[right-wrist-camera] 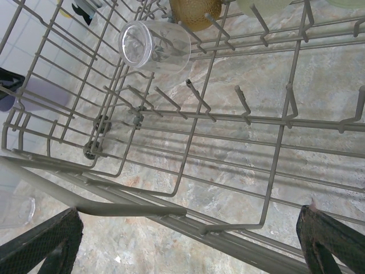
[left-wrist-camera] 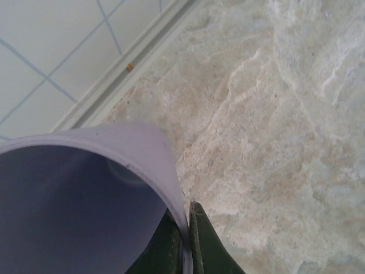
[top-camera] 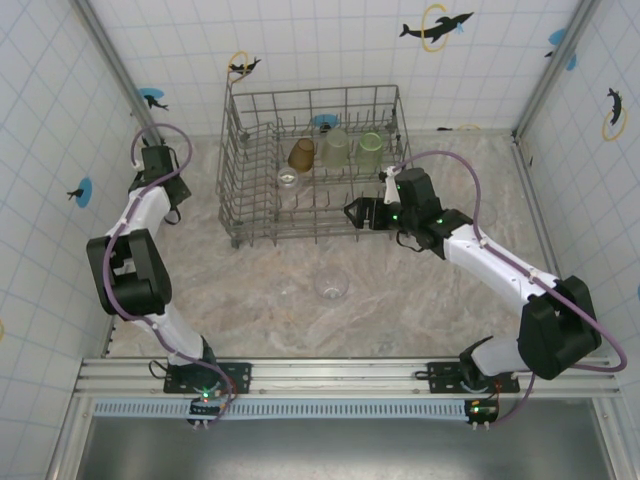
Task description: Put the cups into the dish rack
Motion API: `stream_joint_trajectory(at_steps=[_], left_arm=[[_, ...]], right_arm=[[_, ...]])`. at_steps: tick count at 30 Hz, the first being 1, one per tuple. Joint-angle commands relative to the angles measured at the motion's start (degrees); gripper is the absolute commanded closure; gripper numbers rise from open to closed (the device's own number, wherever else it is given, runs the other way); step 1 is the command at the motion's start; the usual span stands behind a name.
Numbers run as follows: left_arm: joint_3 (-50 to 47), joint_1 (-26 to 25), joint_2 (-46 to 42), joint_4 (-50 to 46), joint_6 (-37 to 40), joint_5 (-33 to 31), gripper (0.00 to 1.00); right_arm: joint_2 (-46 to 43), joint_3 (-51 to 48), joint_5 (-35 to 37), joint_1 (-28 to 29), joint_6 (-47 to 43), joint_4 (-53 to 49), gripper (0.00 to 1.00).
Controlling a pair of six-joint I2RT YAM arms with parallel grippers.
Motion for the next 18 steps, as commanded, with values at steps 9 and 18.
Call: stream_joint_trajectory(at_steps=[9,18], left_arm=[[-4.7,0.2,-3.8,0.0,-1.6,0.9,1.00],[-12.2,0.3,-10.0,6.4,-4.8,6.4,1.00]], right_arm=[[-0.6,-2.5,1.3,-1.2,3.0,-0.8,0.01],[-1.5,-1.8,2.1,-0.1,4.3,-1.2,0.01]])
